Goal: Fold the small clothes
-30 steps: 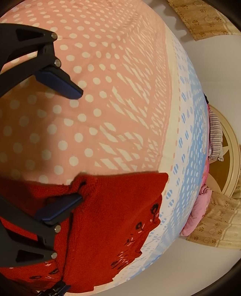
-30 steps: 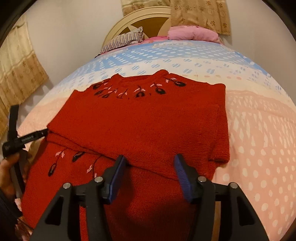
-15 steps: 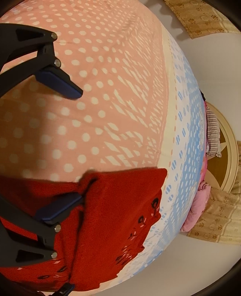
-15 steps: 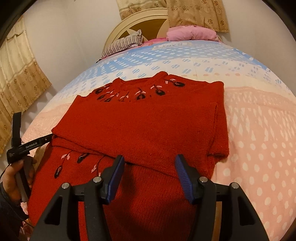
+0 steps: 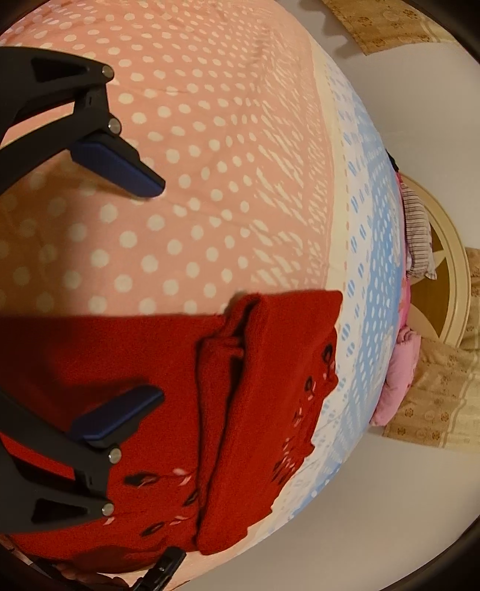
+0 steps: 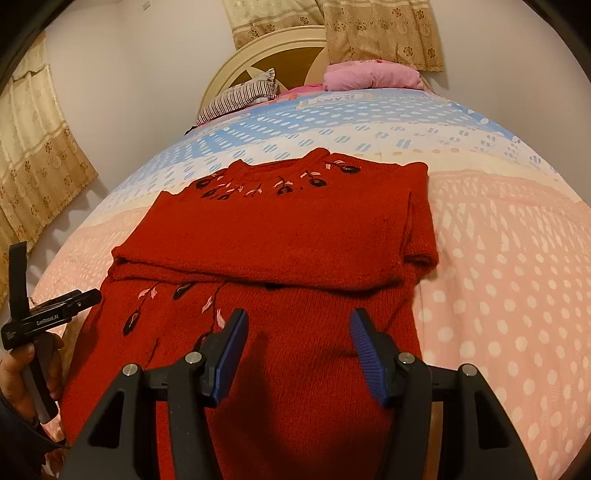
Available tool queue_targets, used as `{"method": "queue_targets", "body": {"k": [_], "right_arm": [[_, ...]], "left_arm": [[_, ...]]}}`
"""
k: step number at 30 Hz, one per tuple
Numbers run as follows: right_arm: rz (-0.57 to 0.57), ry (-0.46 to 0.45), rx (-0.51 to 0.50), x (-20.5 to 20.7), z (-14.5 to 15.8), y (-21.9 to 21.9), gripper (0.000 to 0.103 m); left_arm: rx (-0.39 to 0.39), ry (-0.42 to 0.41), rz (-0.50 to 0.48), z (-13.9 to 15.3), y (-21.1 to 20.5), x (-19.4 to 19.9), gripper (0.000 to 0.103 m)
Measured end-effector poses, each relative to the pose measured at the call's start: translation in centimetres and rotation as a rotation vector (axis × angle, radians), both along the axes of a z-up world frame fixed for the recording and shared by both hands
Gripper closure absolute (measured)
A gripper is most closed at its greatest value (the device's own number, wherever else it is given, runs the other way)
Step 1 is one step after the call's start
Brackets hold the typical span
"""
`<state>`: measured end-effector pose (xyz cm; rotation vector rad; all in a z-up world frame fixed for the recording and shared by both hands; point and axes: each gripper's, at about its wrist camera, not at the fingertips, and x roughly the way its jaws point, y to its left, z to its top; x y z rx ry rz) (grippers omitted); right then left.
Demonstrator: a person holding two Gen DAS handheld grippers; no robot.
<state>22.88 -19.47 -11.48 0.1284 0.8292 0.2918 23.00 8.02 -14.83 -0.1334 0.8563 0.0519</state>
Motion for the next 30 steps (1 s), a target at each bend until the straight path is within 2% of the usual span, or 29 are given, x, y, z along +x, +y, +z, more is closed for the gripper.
{"method": "queue_targets", "body": {"k": [6,13,30], "right_arm": [[0.002,0.016,0.012,-1.5,-0.1,-0.1,0.044],[0.019,0.021,0.0,-3.4,-0.5,0.1,0.043],[0.051,0.022,-0.035,-7.1,-0.6,0.0,0.043]], "left_arm": [[-0.011,-0.022,-0.051,0.8,-1.2,-2.0,0.0],[0.015,-0.032,-0.124,1.3,-3.2,-4.4,0.0],[0.015,-0.012,-0.221,1.6,-4.8,-9.2,0.0]]}}
